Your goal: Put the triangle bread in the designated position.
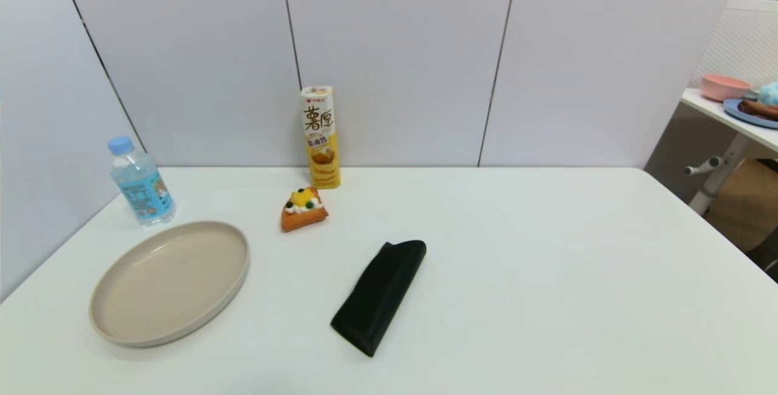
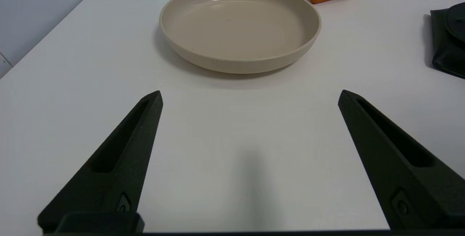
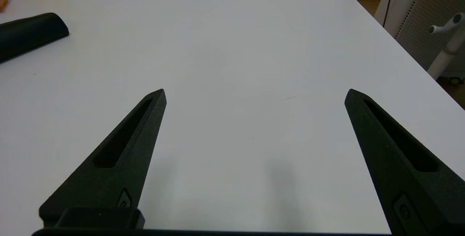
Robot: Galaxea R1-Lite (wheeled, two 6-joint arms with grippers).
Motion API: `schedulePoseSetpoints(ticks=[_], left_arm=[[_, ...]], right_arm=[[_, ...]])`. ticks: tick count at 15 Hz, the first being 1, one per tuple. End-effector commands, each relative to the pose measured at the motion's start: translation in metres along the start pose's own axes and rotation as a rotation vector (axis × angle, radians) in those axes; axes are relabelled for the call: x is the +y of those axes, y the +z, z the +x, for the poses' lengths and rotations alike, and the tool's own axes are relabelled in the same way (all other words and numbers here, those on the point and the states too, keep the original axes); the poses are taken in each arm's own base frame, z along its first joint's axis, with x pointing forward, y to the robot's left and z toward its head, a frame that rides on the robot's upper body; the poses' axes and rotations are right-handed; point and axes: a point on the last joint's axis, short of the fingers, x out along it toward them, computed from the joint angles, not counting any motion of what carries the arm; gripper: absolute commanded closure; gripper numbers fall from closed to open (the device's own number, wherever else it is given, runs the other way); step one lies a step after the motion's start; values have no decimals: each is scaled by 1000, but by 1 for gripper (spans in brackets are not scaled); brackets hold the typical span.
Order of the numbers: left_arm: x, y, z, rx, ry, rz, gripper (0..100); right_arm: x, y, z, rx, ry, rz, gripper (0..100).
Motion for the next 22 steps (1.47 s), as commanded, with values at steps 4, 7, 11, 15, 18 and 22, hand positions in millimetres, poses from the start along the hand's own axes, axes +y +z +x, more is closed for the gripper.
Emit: schedulePoseSetpoints(ticks=[4,7,11,15,18,22], left_arm=[[0,103,26,56,-44,-24,0],[-3,179,67,55,-59,-35,0],[-9,266,162,43,-56,-45,0],[-16,268,262,145,-52,-28,0],[-21,242,343,246,-71,105,0],[-39,215,406,346,-177,285,0]], right_arm=[[0,0,0,1,1,0,0],[0,0,0,1,1,0,0],[0,0,0,1,1,0,0],[0,0,0,1,1,0,0],[0,0,0,1,1,0,0],[0,0,0,1,1,0,0]])
